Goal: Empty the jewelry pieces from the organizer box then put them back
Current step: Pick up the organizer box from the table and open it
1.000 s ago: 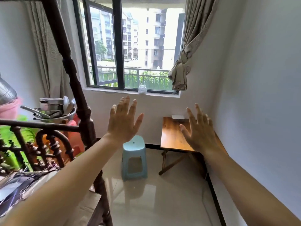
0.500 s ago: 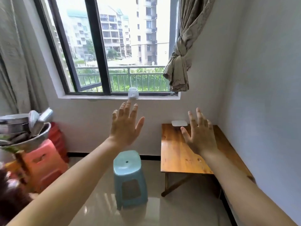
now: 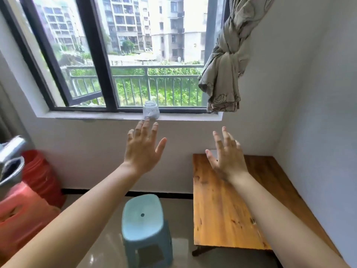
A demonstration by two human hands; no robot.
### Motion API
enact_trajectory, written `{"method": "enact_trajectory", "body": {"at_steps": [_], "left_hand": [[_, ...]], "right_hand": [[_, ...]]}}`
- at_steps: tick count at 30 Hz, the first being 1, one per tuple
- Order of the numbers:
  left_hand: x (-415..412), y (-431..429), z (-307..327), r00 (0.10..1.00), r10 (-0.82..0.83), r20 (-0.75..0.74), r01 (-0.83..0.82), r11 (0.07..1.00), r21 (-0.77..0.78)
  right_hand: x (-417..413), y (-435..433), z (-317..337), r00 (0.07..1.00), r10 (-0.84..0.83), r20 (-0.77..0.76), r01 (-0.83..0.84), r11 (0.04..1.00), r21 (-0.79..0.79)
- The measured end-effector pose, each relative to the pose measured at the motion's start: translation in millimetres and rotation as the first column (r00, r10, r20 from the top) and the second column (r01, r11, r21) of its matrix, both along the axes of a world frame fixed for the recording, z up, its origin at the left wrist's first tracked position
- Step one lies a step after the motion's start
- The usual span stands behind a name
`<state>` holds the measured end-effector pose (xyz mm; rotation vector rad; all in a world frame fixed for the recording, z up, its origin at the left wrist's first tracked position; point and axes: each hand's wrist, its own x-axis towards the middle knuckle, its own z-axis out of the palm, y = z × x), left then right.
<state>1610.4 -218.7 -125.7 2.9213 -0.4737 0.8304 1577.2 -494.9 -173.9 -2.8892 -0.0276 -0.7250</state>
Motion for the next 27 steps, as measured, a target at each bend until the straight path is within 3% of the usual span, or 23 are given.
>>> {"method": "enact_trajectory", "body": {"at_steps": [6, 15, 23, 27], "left_hand": [[136.4, -42.6, -57.2, 0.976, -0.109, -0.188, 0.110, 0.994, -0.006], [251.5, -155.8, -99.9, 0.850, -0.383, -0.363, 0.414, 0.910, 0.010], [285.0, -234.4, -112.2, 0.797, -0.469, -0.381, 0.515, 0.857, 0.023], [311.0, -253.4, -113.3, 0.804, -0.472, -0.361, 0.524, 0.850, 0.055]], "right_hand": [[79.7, -33.9, -40.1, 0.975, -0.193, -0.112, 0.193, 0.981, -0.016], [104.8, -93.6, -69.0, 0.825, -0.520, -0.222, 0.532, 0.847, -0.007], [121.9, -154.9, -80.0, 0.748, -0.612, -0.255, 0.637, 0.771, 0.019], [153.3, -180.9, -87.8, 0.771, -0.575, -0.274, 0.613, 0.787, 0.072]]}}
